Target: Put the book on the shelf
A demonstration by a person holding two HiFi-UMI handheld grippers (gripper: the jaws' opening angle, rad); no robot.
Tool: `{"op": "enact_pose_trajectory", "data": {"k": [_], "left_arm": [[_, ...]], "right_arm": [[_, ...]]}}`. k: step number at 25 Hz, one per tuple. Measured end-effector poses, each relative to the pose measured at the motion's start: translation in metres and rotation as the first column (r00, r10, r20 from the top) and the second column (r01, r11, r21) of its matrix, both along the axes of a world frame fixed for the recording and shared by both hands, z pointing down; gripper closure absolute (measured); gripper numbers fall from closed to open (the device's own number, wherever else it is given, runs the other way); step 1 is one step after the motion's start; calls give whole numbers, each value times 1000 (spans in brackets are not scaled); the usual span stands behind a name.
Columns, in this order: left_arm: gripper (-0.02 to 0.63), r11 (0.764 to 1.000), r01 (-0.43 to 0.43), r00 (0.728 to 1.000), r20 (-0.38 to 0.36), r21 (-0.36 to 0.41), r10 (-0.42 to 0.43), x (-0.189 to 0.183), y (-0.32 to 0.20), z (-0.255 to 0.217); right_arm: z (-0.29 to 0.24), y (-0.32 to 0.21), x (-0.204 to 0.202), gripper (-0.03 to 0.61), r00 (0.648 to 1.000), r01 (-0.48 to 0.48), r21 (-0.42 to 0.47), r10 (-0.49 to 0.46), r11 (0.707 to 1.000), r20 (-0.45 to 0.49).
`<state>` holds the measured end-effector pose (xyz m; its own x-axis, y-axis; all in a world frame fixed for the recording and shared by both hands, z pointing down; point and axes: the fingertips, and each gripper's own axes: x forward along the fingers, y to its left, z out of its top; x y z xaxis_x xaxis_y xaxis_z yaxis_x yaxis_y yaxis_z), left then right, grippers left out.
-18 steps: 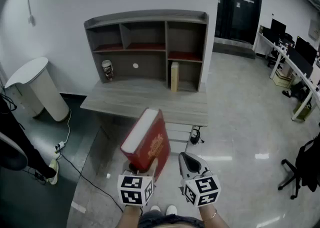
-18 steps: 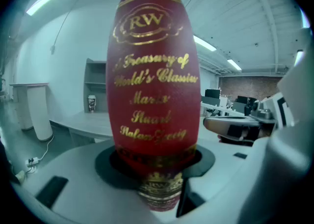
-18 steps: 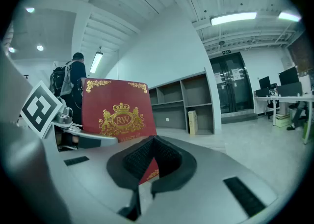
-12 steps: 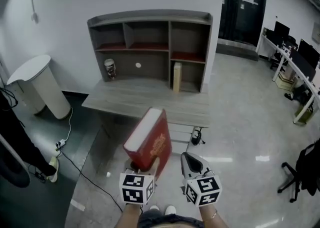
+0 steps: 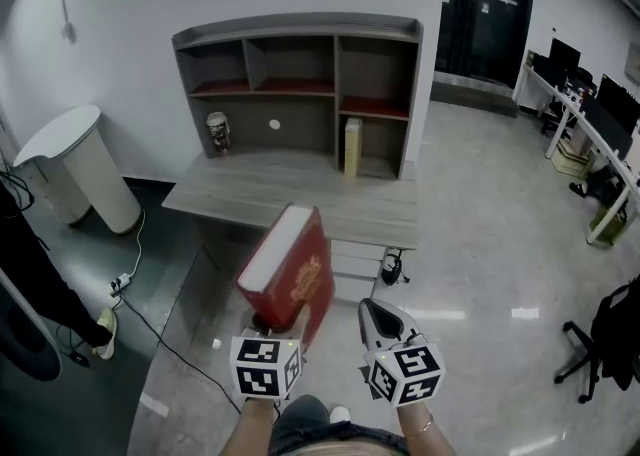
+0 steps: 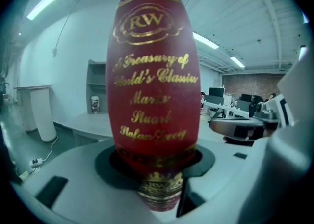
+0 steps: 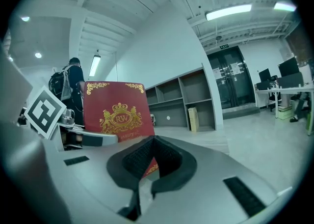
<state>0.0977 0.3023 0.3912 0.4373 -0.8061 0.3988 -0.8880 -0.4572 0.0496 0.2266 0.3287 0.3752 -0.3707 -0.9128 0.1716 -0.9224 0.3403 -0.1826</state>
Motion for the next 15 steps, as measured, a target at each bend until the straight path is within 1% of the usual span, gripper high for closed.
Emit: {"op": "enact_pose_trajectory", "data": {"k": [8, 15], "left_arm": [[396, 1000, 19, 1000, 10, 11, -19, -3, -7, -2], [396, 999, 48, 999, 12, 7, -48, -14, -21, -2]], "right_arm": [[-7, -7, -1, 569, 1000, 20, 14, -20, 1000, 18], [-6, -23, -15, 569, 998, 62, 13, -62, 998, 25]]}}
